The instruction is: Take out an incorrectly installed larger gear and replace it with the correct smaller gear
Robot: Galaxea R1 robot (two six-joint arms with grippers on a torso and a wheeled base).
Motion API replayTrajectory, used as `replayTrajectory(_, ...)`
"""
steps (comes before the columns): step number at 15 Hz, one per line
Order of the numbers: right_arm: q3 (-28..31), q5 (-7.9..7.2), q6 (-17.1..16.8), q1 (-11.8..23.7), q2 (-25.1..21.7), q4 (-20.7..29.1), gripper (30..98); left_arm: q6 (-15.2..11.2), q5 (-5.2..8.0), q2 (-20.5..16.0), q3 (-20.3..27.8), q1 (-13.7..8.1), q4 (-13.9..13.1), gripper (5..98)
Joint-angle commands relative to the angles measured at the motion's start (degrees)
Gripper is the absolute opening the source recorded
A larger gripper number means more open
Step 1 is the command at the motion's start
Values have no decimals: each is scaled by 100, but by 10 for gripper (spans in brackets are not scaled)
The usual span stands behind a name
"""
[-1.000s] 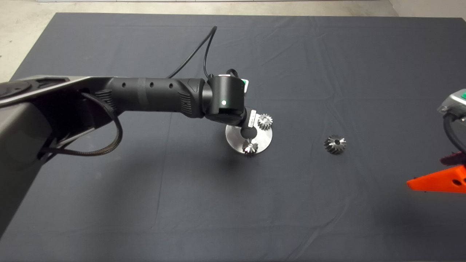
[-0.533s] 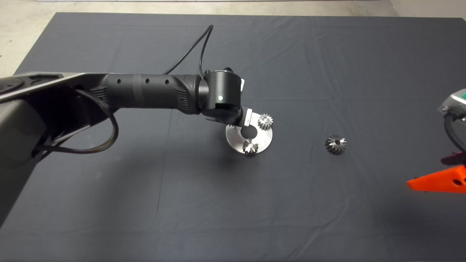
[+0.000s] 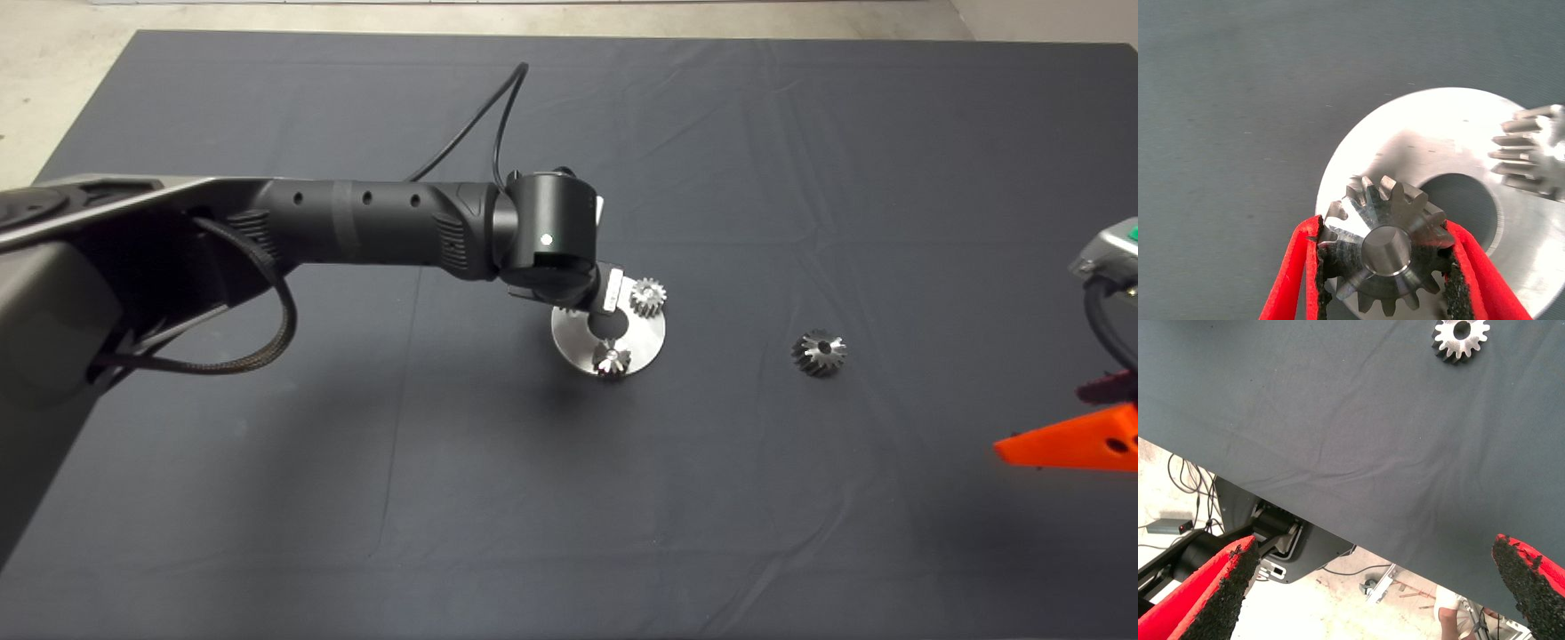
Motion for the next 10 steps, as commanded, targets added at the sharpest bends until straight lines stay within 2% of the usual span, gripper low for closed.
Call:
replayTrajectory(1, 25, 10, 41, 71, -48, 205, 923, 2, -27, 80, -159, -152, -15, 309)
replayTrajectory(3, 25, 10, 41, 71, -62, 209, 923, 54, -91, 54, -321, -146, -15, 309)
replayTrajectory(10, 25, 10, 41, 71, -60, 202, 923, 30, -83, 1, -253, -153, -24, 308)
